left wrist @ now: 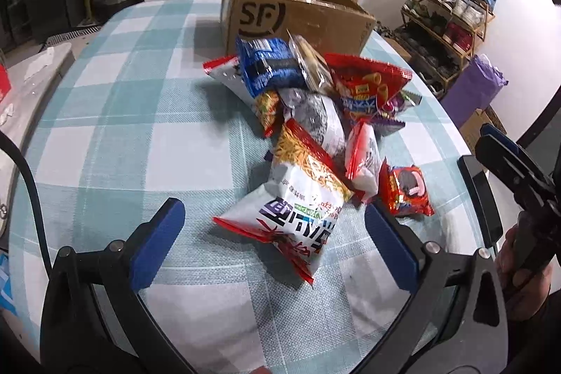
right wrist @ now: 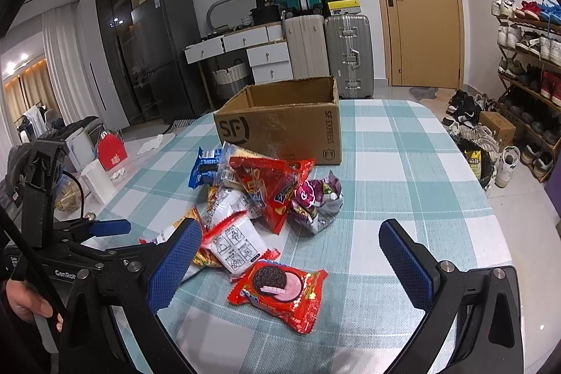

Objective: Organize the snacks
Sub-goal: 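Lower the left gripper onto the white chip bag and close on it, then close the right gripper on the red Oreo pack while the left holds the white bag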

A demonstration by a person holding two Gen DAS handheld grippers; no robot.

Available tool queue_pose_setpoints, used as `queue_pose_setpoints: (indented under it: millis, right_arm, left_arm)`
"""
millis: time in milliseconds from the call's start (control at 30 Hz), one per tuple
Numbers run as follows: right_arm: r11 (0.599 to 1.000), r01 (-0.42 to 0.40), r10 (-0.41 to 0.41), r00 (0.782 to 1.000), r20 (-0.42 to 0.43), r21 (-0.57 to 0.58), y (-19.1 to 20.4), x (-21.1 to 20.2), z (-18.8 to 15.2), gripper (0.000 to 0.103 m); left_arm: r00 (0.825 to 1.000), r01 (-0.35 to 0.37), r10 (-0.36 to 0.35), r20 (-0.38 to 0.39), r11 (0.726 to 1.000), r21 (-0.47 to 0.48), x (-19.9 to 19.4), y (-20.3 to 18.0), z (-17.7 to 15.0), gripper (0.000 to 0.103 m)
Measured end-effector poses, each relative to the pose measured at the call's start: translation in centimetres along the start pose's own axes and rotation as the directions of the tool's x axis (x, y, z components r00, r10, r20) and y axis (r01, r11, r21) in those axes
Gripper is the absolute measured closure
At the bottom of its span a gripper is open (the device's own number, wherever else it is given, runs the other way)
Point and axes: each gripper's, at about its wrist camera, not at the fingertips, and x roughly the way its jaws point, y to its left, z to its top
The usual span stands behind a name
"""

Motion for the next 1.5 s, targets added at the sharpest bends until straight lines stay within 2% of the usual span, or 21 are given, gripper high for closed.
queue_pose_setpoints:
  millis: [133,267,367,433,567,667,733,967,1500]
  right_arm:
    - [1.000,-0.006,0.006,1.000,-0.015,0.011,-0.3,0.4,-0.3,0.000]
    - [1.000,-0.004,0.004,1.000,-0.025,0.020,-0.7,0.9,-0.7,0.000]
    - [1.000,-0.006,0.007,0.999,-0.036,0.027,-0.8,1.2,-0.9,0.000]
    - [0.999,-0.016,0.017,0.999,-0.038,0.038,-1.0,1.4,-1.0,0.000]
    - [0.999,-0.019,0.021,0.999,-0.039,0.040,-0.9,1.6,-1.0,0.000]
    - [0.999,-0.021,0.022,0.999,-0.040,0.039,-0.8,1.6,-1.0,0.000]
    - [0.999,-0.021,0.023,0.999,-0.043,0.041,-0.7,1.6,-1.1,0.000]
    - [0.999,-0.024,0.026,0.998,-0.054,0.043,-0.5,1.8,-1.3,0.000]
    - [0.999,-0.017,0.020,0.998,-0.055,0.043,-0.8,1.8,-1.5,0.000]
  left_arm:
    - [0.999,0.033,-0.033,-0.032,0.999,0.006,1.3,-0.2,-0.1,0.004]
    - [0.999,0.029,-0.029,-0.042,0.999,0.016,2.3,-0.4,-0.1,0.023]
    - [0.998,0.041,-0.041,-0.050,0.999,0.002,2.8,-0.2,-0.1,0.024]
    - [0.998,0.031,-0.030,-0.053,0.999,0.021,3.1,-0.5,0.0,0.024]
    - [0.998,0.052,-0.051,-0.043,0.998,0.035,3.0,-0.6,-0.3,0.028]
    - [0.995,0.097,-0.097,-0.012,0.992,0.078,2.9,-0.7,-0.6,0.039]
    - [0.995,0.098,-0.099,0.002,0.990,0.096,3.1,-0.7,-1.0,0.040]
    - [0.986,0.167,-0.168,0.006,0.985,0.031,3.2,0.6,-1.2,0.045]
    - [0.981,0.195,-0.195,0.017,0.981,-0.014,1.3,2.2,-1.8,0.046]
